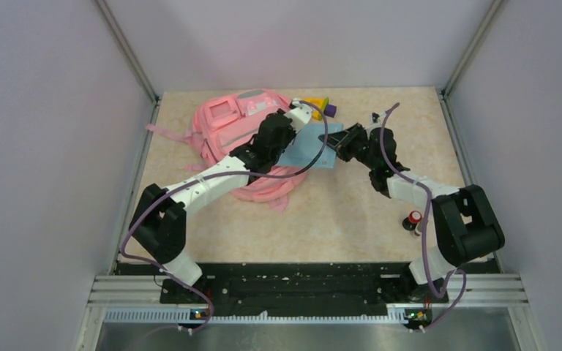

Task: Pack the student bag
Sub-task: Place the stationery in the student bag.

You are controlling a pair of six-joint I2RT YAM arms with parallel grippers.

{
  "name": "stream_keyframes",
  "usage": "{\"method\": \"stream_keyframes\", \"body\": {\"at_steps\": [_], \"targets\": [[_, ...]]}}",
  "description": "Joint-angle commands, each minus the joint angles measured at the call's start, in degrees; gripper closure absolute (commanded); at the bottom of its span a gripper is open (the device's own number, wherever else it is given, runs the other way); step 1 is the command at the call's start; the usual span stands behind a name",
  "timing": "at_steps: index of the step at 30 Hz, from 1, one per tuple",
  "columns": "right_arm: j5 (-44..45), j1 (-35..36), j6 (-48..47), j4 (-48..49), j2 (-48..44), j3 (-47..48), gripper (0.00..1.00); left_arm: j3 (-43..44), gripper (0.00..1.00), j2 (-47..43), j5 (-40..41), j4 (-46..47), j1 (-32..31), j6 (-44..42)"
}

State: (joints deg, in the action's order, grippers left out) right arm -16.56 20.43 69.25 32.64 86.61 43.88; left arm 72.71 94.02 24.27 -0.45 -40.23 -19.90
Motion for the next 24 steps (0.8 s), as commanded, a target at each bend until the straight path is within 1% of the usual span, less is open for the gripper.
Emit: {"method": "stream_keyframes", "body": {"at_steps": [1, 2, 3, 5, 7, 9, 12, 14, 16, 19, 21, 22, 24], "targets": [[-0.6, 0.5, 2.7, 12.4, 0.8, 7.8, 1.0, -2.3, 0.46, -4.4, -1.0, 5.3, -0.1, -0.9], [-0.4, 0.5, 2.4, 12.1, 0.6, 8.2, 1.0, -3.0, 0.42, -4.9, 0.0, 4.7, 0.0, -0.7], [-0.1, 0.5, 2.0, 11.7, 0.4, 8.6, 1.0, -4.0, 0.39, -5.7, 1.1, 4.0, 0.0, -0.3], [0.3, 0.5, 1.0, 10.7, -0.1, 9.1, 1.0, -6.7, 0.35, -8.0, 1.9, 3.5, 0.1, 0.9], [0.5, 0.5, -0.1, 9.6, -0.4, 9.6, 1.0, -10.6, 0.31, -10.8, 1.1, 4.4, 0.3, 1.6], [0.9, 0.5, -1.0, 8.8, -0.4, 9.8, 1.0, -14.1, 0.3, -12.8, 0.6, 5.0, 1.0, 2.2], [1.0, 0.6, -1.1, 9.0, 0.0, 10.0, 1.0, -15.9, 0.29, -13.4, -1.3, 2.4, 3.3, 5.0], [0.6, 0.5, -0.9, 9.3, 0.4, 10.3, 1.0, -17.1, 0.29, -13.2, -1.0, 1.9, 4.2, 5.8], [0.0, 0.5, -0.9, 9.2, 0.7, 10.6, 1.0, -18.2, 0.29, -12.9, 1.2, 2.4, 4.7, 6.0], [-0.2, 0.5, -1.8, 7.9, 0.3, 10.8, 1.0, -19.4, 0.29, -11.3, 8.2, 4.8, 5.0, 4.0], [0.6, 0.5, -2.2, 7.7, -0.5, 10.1, 1.0, -19.0, 0.32, -10.0, 12.1, 5.2, 5.5, 3.4], [1.2, 0.5, -2.4, 7.6, -1.0, 9.7, 1.0, -18.8, 0.36, -9.7, 13.6, 5.3, 5.6, 3.2], [2.5, 0.5, -3.2, 7.0, -2.1, 9.1, 1.0, -18.9, 0.54, -10.2, 14.1, 6.2, 5.7, 3.1]]}}
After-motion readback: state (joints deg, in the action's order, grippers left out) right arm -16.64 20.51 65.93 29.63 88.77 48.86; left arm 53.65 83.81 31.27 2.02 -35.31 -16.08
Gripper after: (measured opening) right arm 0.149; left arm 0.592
